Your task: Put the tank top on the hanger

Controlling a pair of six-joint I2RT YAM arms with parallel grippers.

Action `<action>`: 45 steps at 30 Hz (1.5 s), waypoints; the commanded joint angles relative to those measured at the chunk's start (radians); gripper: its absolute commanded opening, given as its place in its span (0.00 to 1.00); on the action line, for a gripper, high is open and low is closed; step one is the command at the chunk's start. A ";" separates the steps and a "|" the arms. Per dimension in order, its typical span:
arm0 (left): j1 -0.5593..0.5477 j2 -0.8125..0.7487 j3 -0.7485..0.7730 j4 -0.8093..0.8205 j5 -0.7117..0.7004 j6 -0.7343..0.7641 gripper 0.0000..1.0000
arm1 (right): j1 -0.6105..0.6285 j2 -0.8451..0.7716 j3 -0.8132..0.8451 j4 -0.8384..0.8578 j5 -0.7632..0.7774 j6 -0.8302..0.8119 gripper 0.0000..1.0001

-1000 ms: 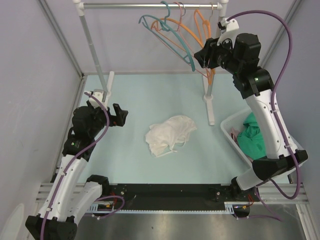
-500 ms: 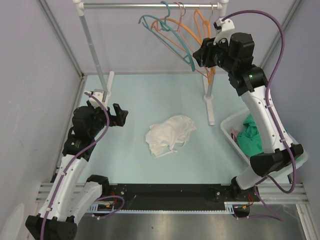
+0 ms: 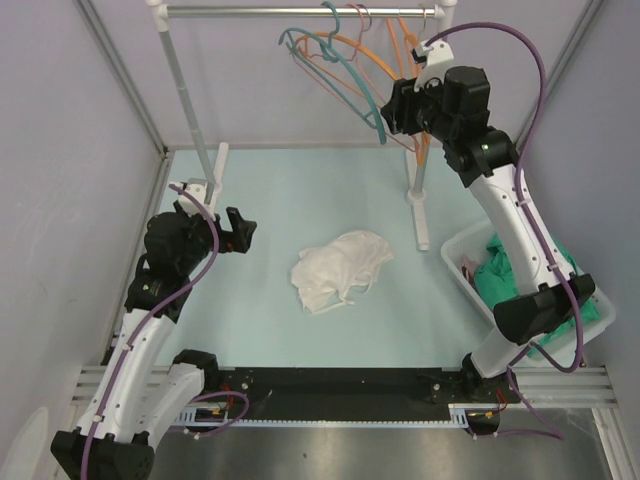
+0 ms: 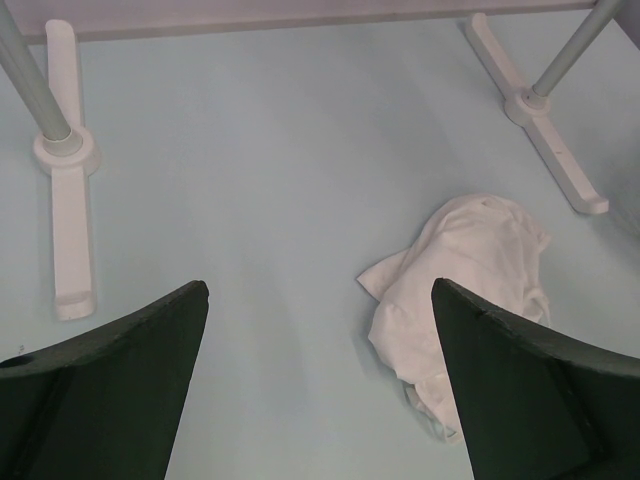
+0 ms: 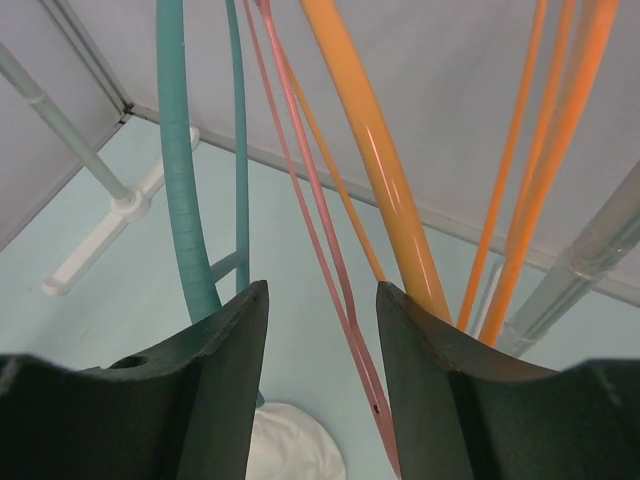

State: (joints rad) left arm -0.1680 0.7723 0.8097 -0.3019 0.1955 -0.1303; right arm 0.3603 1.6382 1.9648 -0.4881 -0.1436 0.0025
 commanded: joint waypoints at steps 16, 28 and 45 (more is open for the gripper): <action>-0.005 0.004 -0.003 0.018 0.025 0.006 0.99 | 0.104 0.097 0.117 0.046 0.213 -0.171 0.43; -0.005 0.001 -0.003 0.017 0.019 0.008 0.99 | 0.134 0.071 0.117 0.052 0.210 -0.185 0.01; -0.005 -0.005 -0.003 0.017 0.018 0.006 0.99 | 0.215 0.028 0.172 0.080 0.371 -0.243 0.00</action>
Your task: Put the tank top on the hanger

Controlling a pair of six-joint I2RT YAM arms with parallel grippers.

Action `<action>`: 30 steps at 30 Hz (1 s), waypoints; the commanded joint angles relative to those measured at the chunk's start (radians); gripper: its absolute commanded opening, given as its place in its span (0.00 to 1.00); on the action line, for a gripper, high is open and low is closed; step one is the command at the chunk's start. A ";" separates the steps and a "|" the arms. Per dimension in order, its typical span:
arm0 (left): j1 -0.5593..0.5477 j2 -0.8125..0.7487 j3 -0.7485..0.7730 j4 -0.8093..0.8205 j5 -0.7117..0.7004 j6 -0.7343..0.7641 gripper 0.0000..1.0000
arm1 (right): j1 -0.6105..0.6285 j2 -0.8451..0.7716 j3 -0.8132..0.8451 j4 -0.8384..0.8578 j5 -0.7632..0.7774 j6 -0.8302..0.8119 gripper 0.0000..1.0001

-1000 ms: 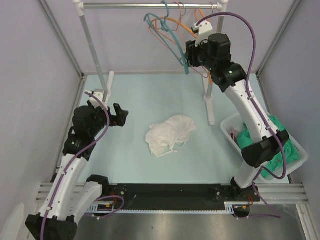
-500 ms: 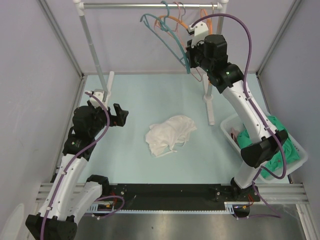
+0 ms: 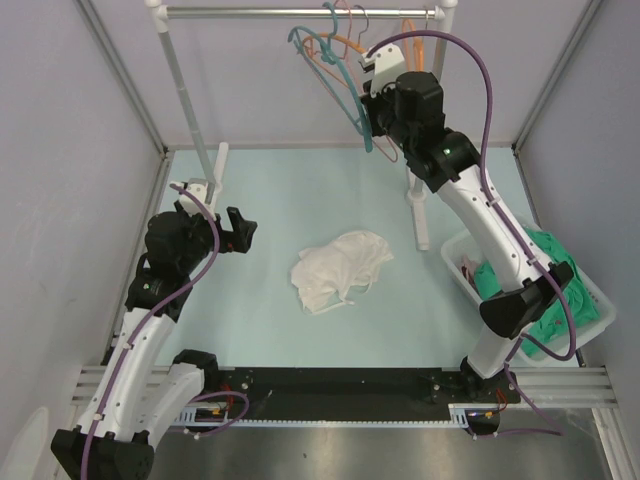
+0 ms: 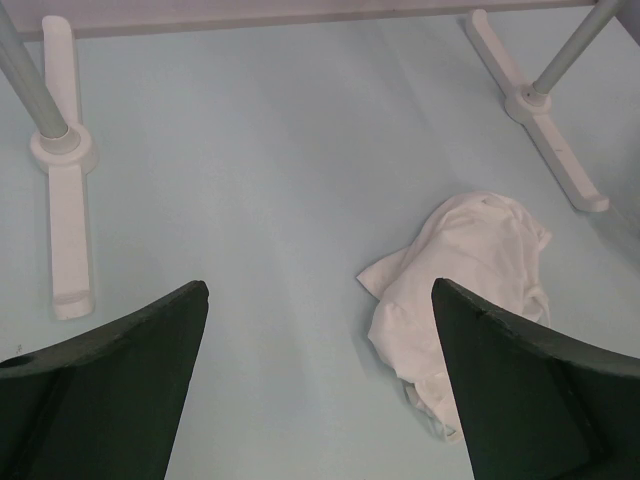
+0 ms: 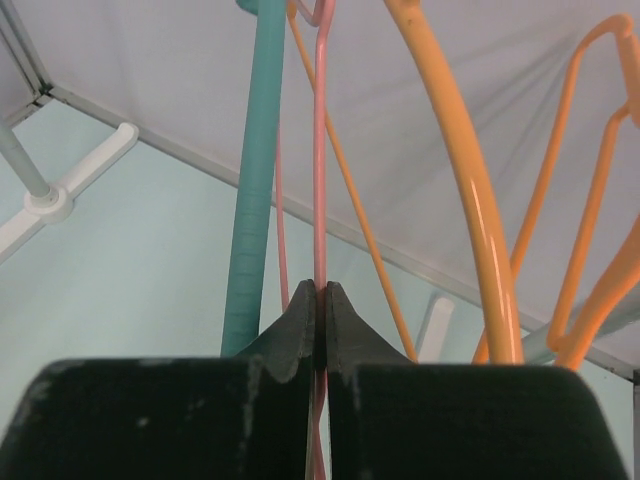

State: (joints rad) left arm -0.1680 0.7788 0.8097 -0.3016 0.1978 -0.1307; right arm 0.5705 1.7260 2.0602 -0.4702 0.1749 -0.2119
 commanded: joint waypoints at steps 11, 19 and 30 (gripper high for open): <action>-0.005 -0.015 -0.003 0.016 0.015 0.005 0.99 | 0.032 -0.109 0.069 0.008 0.094 -0.044 0.00; -0.005 -0.012 -0.003 0.018 0.023 0.002 0.99 | 0.032 -0.244 -0.104 0.010 0.060 -0.011 0.00; -0.005 -0.010 -0.004 0.019 0.025 0.000 0.99 | 0.017 -0.332 -0.256 0.015 0.021 0.037 0.00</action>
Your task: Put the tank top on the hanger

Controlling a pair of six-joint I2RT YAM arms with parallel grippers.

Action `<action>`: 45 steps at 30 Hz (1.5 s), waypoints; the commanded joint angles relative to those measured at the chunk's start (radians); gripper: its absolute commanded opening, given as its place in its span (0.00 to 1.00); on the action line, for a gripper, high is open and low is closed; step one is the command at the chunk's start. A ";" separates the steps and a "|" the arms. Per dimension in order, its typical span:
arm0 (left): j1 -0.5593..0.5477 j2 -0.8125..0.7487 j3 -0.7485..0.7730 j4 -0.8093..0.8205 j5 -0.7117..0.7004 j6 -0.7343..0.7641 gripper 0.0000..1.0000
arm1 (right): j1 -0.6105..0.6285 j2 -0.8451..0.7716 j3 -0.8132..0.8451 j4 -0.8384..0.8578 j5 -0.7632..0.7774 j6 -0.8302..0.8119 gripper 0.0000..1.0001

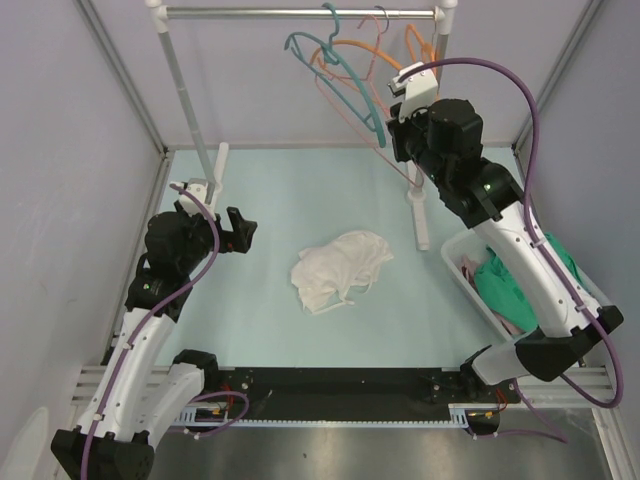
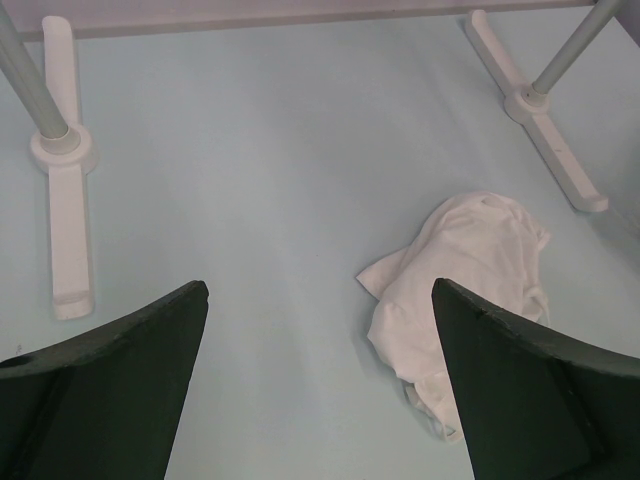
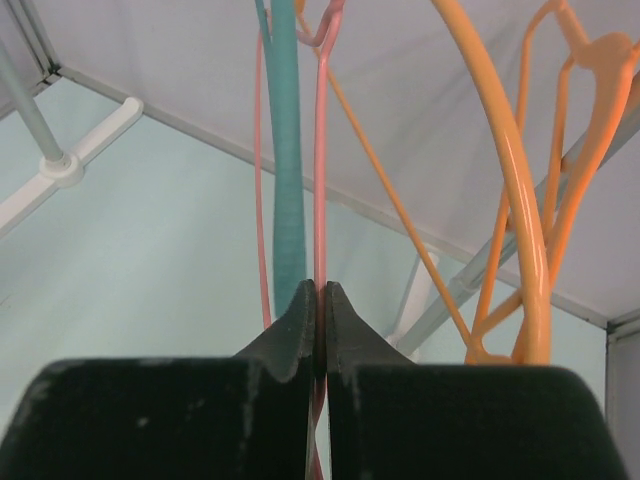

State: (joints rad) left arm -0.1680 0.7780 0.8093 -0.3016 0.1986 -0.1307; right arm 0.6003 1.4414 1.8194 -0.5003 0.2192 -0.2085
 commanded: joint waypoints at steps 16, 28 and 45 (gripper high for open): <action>-0.005 -0.002 -0.007 0.019 0.007 0.000 0.99 | -0.020 -0.206 -0.190 0.019 0.003 0.055 0.00; -0.062 0.001 -0.012 0.021 -0.060 0.019 0.98 | 0.021 -0.361 -0.322 -0.113 0.095 0.078 0.00; -0.525 0.047 -0.097 0.027 -0.318 -0.197 0.97 | 0.150 -0.637 -0.575 -0.317 0.144 0.279 0.00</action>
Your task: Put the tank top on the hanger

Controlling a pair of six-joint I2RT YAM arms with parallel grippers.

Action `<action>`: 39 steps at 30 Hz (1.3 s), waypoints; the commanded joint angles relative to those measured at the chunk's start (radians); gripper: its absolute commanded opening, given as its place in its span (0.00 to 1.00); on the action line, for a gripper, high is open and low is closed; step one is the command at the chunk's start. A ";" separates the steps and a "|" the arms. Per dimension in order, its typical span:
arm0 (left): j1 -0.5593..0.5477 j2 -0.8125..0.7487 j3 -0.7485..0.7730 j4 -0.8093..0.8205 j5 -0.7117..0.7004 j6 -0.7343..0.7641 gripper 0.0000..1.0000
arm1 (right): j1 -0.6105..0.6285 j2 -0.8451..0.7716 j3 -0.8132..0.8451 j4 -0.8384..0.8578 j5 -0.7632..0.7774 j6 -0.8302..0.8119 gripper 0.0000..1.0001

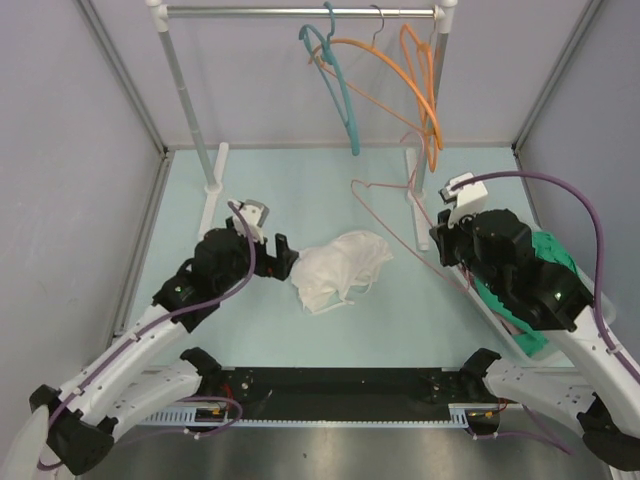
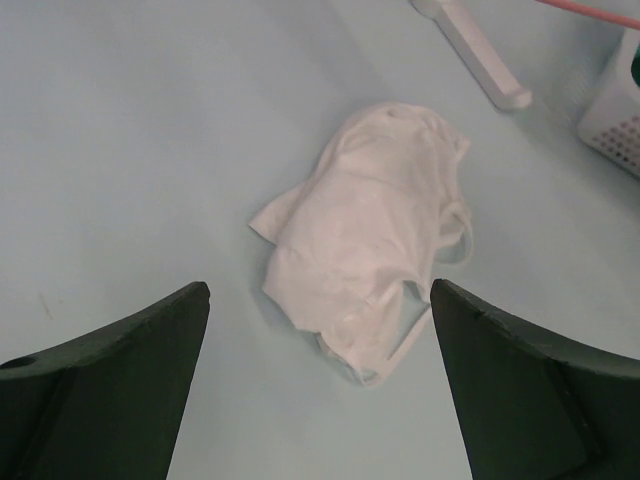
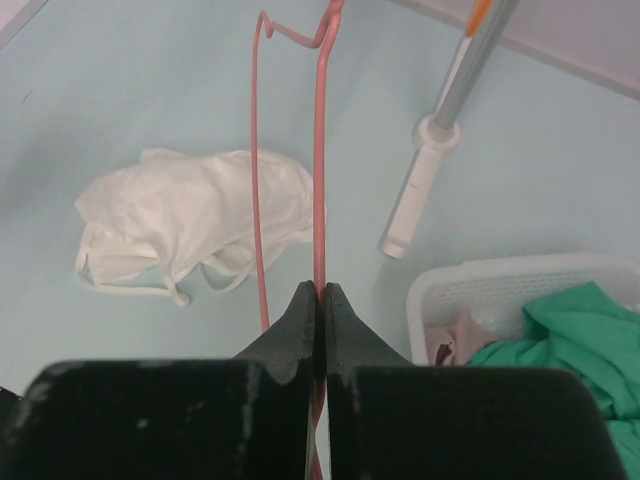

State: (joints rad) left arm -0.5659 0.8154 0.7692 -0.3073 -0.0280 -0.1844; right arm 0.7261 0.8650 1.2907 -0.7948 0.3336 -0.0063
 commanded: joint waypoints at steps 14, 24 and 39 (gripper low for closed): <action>-0.223 0.313 -0.215 0.284 -0.197 -0.296 0.97 | 0.042 -0.139 -0.194 0.028 -0.039 0.135 0.00; -0.068 0.534 -0.196 0.442 -0.066 -0.311 0.78 | 0.044 -0.147 -0.195 0.025 -0.059 0.132 0.00; 0.112 0.696 -0.128 0.662 0.187 -0.379 0.00 | 0.045 -0.143 -0.217 0.011 -0.042 0.127 0.00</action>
State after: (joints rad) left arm -0.5106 1.5131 0.5705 0.2657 0.0841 -0.5350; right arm 0.7650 0.7341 1.0752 -0.8177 0.2798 0.1204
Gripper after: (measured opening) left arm 0.010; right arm 0.025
